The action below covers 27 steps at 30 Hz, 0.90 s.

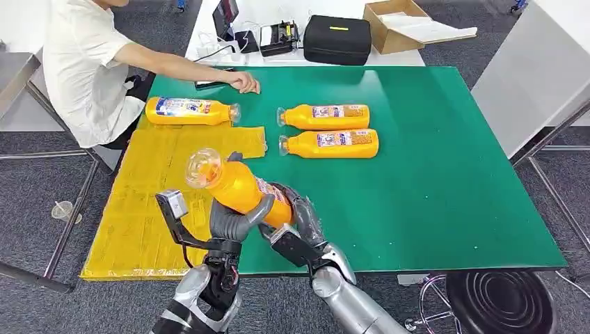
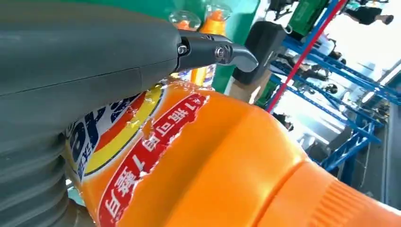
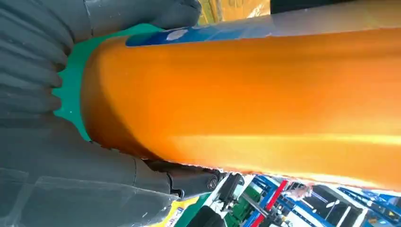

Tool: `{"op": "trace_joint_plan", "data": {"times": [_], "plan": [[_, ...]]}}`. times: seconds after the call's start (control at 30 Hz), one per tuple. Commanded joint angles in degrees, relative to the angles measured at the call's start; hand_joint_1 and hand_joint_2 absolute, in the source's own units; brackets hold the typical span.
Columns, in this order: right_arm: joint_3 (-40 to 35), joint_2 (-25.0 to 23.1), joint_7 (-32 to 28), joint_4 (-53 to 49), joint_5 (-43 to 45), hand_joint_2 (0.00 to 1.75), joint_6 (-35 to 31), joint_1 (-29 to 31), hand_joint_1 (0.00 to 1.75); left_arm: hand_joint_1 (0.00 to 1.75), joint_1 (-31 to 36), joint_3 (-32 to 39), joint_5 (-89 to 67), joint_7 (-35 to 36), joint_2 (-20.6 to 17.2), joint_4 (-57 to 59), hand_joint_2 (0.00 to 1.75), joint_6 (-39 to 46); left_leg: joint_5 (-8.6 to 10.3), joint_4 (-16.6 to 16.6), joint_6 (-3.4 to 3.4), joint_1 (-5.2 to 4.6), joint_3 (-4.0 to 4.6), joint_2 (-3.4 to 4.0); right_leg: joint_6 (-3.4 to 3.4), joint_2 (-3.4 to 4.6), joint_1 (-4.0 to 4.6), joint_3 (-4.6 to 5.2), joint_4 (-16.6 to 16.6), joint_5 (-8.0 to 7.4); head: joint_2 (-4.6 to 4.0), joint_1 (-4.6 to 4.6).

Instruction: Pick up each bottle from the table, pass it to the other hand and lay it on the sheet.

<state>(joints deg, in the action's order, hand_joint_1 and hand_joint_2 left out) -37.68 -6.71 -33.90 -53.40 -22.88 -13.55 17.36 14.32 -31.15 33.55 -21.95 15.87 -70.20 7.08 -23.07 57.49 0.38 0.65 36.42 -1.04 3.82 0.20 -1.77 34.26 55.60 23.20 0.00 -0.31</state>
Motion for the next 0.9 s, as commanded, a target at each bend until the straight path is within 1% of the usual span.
{"op": "trace_joint_plan", "data": {"times": [0.03, 0.07, 0.1, 0.13, 0.17, 0.2, 0.3, 0.37, 0.4, 0.43, 0.47, 0.53, 0.57, 0.6, 0.63, 0.7, 0.73, 0.8, 0.83, 0.9], "plan": [[-3.9, 0.9, 0.3, 3.3, -0.1, 1.75, 1.8, 1.7, 1.75, 0.51, 4.4, -1.7, -1.3, -1.3, -0.8, 2.0, 1.75, 0.1, -0.11, 0.0, 0.01, 0.04, -0.23, 0.01, -0.20, -0.09, 0.08, -0.28, 0.0, 0.11, 0.00, 0.02], [-3.9, 0.9, 0.3, 3.3, -0.1, 1.75, 1.8, 1.7, 1.75, 1.47, 4.4, -1.7, -1.3, -1.3, -0.8, 2.0, 1.75, 0.1, -0.06, 0.0, 0.01, 0.03, -0.15, -0.01, -0.16, -0.09, 0.07, -0.19, 0.0, 0.07, 0.00, 0.00], [-3.8, 0.9, 0.5, 3.4, 0.0, 1.75, 1.7, 1.5, 1.68, 1.71, 4.4, -1.6, -1.8, -1.7, -0.8, 2.1, 1.75, 0.6, -0.01, 0.0, 0.00, 0.02, -0.06, -0.02, -0.10, -0.08, 0.04, -0.09, 0.0, 0.02, 0.00, 0.02], [-3.5, 0.9, 0.7, 3.4, 0.2, 1.75, 1.9, 1.4, 1.38, 1.75, 4.6, -2.0, -3.1, -2.2, -1.0, 2.2, 1.75, 1.5, -0.19, 0.1, 0.01, 0.08, -0.36, 0.03, -0.29, -0.10, 0.14, -0.43, 0.0, 0.18, 0.00, 0.00], [-3.0, 0.8, 0.9, 3.6, 0.8, 1.75, 2.1, 1.1, 0.00, 1.75, 4.8, -2.4, -5.8, -3.3, -1.2, 2.4, 1.75, 3.9, -0.05, 0.0, 0.00, 0.02, -0.15, -0.02, -0.15, -0.09, 0.05, -0.19, 0.0, 0.07, 0.00, 0.00], [-2.8, 0.7, 1.0, 3.7, 0.9, 1.75, 2.0, 1.1, 0.00, 1.75, 4.9, -2.7, -6.5, -3.5, -1.3, 2.5, 1.75, 4.4, -0.14, 0.0, 0.00, 0.06, -0.30, 0.01, -0.24, -0.11, 0.11, -0.36, 0.0, 0.14, 0.00, 0.00], [-2.8, 0.7, 1.0, 3.7, 0.9, 1.75, 2.0, 1.1, 0.00, 1.75, 4.9, -2.7, -6.5, -3.5, -1.3, 2.5, 1.75, 4.4, -0.03, 0.0, 0.00, 0.02, -0.12, -0.01, -0.13, -0.07, 0.05, -0.15, 0.0, 0.04, 0.00, 0.00], [-2.8, 0.7, 1.0, 3.7, 0.9, 1.75, 2.0, 1.1, 0.00, 1.75, 4.9, -2.7, -6.5, -3.5, -1.3, 2.5, 1.75, 4.4, -0.17, 0.0, 0.01, 0.04, -0.38, 0.08, -0.27, -0.04, 0.10, -0.41, 0.0, 0.15, 0.00, 0.02], [-2.8, 0.7, 1.0, 3.7, 0.9, 1.75, 2.0, 1.1, 0.00, 1.75, 4.9, -2.7, -6.5, -3.5, -1.3, 2.5, 1.75, 4.4, -0.03, 0.0, 0.01, 0.01, -0.11, 0.01, -0.11, -0.05, 0.03, -0.14, 0.0, 0.03, 0.00, 0.00], [-2.8, 0.7, 1.0, 3.7, 0.9, 1.75, 2.0, 1.1, 0.00, 1.75, 4.9, -2.7, -6.5, -3.5, -1.3, 2.5, 1.75, 4.4, -0.10, 0.0, 0.02, 0.03, -0.24, 0.05, -0.19, -0.04, 0.08, -0.28, 0.0, 0.09, 0.00, 0.02], [-2.6, 0.6, 1.0, 3.7, 1.0, 1.75, 1.6, 0.9, 0.00, 1.75, 4.9, -2.8, -7.0, -3.5, -1.4, 2.7, 1.75, 4.7, -0.07, 0.0, 0.01, 0.02, -0.19, 0.05, -0.16, -0.04, 0.05, -0.21, 0.0, 0.07, 0.00, 0.00], [-1.9, 0.5, 1.2, 3.6, 1.0, 1.75, 0.2, 0.5, 0.00, 1.75, 5.3, -3.5, -10.8, -4.3, -2.3, 3.2, 1.75, 7.5, -0.09, 0.0, 0.01, 0.05, -0.23, 0.01, -0.19, -0.09, 0.09, -0.28, -0.1, 0.09, 0.00, 0.02], [-1.6, 0.7, 1.4, 3.7, 0.3, 1.75, -1.7, 0.2, 0.00, 1.75, 5.7, -4.2, -14.0, -4.9, -3.3, 3.7, 1.75, 9.7, -0.04, 0.0, 0.01, 0.00, -0.17, 0.00, -0.13, -0.07, 0.03, -0.19, 0.0, 0.05, 0.00, 0.00], [-0.9, 1.0, 1.7, 3.7, -1.0, 0.00, -4.7, -0.4, 0.00, 1.75, 6.0, -4.7, -17.5, -4.9, -4.7, 3.9, 1.75, 11.5, -0.04, 0.0, 0.01, 0.01, -0.18, 0.02, -0.13, -0.05, 0.04, -0.19, -0.1, 0.04, 0.00, 0.02], [-0.6, 1.5, 2.3, 4.2, -3.1, 0.00, -8.0, -0.7, 0.00, 1.75, 6.0, -4.6, -20.4, -5.2, -5.8, 3.7, 1.75, 12.8, -0.11, 0.0, 0.00, 0.04, -0.33, 0.06, -0.22, -0.05, 0.09, -0.36, -0.1, 0.10, 0.00, 0.00], [2.5, 1.9, 2.9, 6.1, -4.5, 0.00, -12.9, -1.8, 0.00, 1.75, 4.9, -2.9, -24.9, -5.1, -8.2, 1.7, 1.75, 13.4, -0.02, -0.1, 0.00, 0.01, -0.24, 0.00, -0.14, -0.07, 0.04, -0.26, -0.1, 0.04, 0.00, 0.02], [3.6, 2.1, 2.5, 6.9, -5.1, 0.00, -14.1, -2.1, 0.00, 1.75, 4.1, -1.5, -26.2, -4.8, -8.8, 0.3, 1.75, 12.9, -0.09, -0.1, -0.01, 0.04, -0.42, 0.06, -0.23, -0.05, 0.08, -0.44, -0.1, 0.08, 0.00, 0.00], [8.0, 2.0, 1.5, 7.9, -5.4, 0.00, -17.8, -3.5, 0.00, 1.75, 2.3, 1.5, -30.2, -4.1, -10.1, -2.6, 1.75, 12.0, -0.03, -0.1, -0.01, 0.00, -0.23, 0.07, -0.12, 0.02, 0.02, -0.22, -0.1, 0.02, 0.00, 0.02], [9.7, 1.9, 0.8, 7.9, -5.3, 0.00, -18.2, -4.0, 0.00, 1.75, 1.6, 3.1, -29.8, -3.5, -10.2, -3.8, 1.75, 10.1, -0.08, -0.1, -0.01, 0.01, -0.41, 0.13, -0.22, 0.03, 0.06, -0.39, -0.1, 0.06, 0.00, 0.00], [13.4, 1.6, 0.2, 7.6, -4.8, 0.00, -19.7, -5.0, 0.00, 1.75, 0.2, 6.3, -23.6, -0.3, -9.9, -5.6, 1.75, 2.9, -0.04, -0.1, 0.00, -0.01, -0.21, 0.10, -0.13, 0.04, 0.02, -0.19, -0.1, 0.03, 0.00, 0.02]]}}
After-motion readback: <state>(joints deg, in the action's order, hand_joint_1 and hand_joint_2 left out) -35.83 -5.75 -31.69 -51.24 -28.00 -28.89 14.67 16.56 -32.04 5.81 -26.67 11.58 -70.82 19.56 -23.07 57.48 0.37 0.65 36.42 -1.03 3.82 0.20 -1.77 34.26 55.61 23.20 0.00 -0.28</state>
